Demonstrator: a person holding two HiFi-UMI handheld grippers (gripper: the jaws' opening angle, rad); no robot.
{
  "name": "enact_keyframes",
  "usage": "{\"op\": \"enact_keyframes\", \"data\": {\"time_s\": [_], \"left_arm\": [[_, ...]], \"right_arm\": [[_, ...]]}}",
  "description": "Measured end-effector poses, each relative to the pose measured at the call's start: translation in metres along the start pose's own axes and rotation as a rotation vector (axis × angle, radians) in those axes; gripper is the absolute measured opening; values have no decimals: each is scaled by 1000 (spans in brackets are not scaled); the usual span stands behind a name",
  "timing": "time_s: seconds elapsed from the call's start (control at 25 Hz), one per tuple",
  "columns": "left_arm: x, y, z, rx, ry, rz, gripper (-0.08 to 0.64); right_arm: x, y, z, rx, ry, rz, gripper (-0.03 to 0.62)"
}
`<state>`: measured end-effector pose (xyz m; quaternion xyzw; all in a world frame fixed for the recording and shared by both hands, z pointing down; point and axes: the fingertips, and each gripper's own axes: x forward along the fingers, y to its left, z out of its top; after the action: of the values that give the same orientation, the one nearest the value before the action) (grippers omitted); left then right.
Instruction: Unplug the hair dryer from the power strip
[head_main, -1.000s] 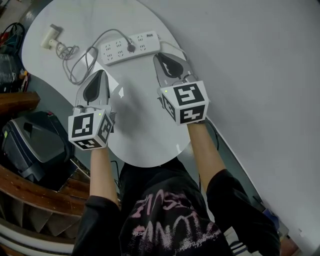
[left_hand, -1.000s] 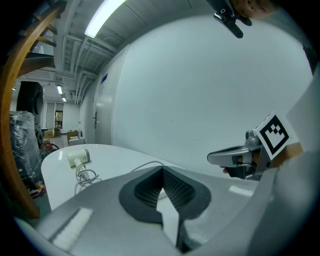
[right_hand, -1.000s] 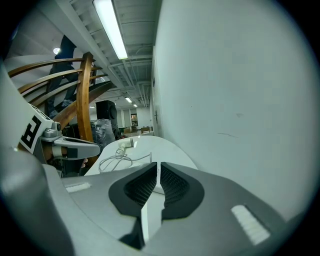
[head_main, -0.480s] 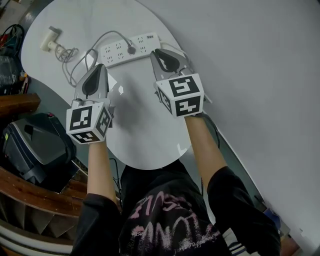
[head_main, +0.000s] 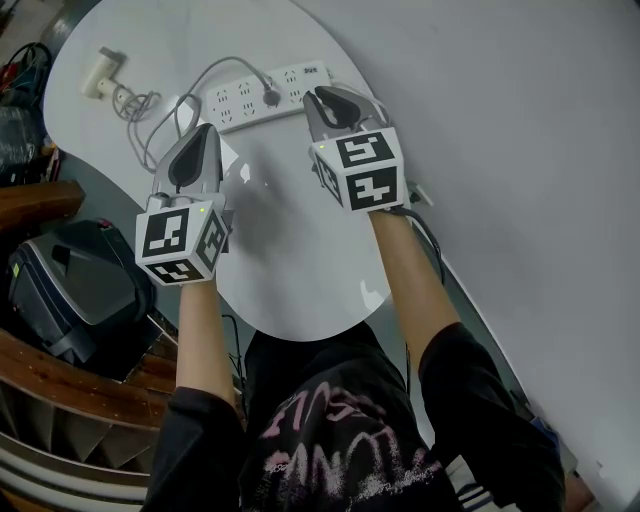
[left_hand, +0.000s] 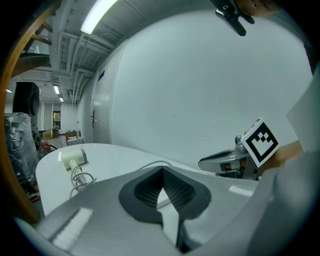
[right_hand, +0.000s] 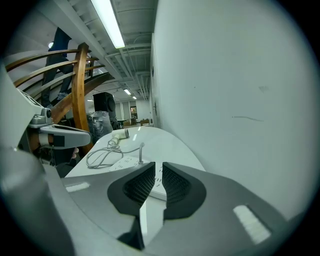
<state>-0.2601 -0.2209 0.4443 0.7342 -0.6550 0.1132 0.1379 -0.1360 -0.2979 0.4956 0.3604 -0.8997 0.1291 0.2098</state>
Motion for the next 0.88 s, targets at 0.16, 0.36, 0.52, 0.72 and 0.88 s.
{"op": "enact_keyframes", "data": {"time_s": [0.16,0.36,0.52,0.72,0.88], "left_arm": [[1,2,-1,6,5,1,0],[-2,4,-1,19,15,1,0],[-3,7,-5,25,27,3,0],[-3,13,-8,17,31,8,0],[-3,17,-9,26,34,4,0]], "right_arm": [[12,0,-10,-10,35,2,67],[25,2,-17,-5,65,6,78],[35,-1,-23,2,85,-7,81],[42,-3,-26,7,97,-19,87],[47,-2,-29,13,108,-28,91]]}}
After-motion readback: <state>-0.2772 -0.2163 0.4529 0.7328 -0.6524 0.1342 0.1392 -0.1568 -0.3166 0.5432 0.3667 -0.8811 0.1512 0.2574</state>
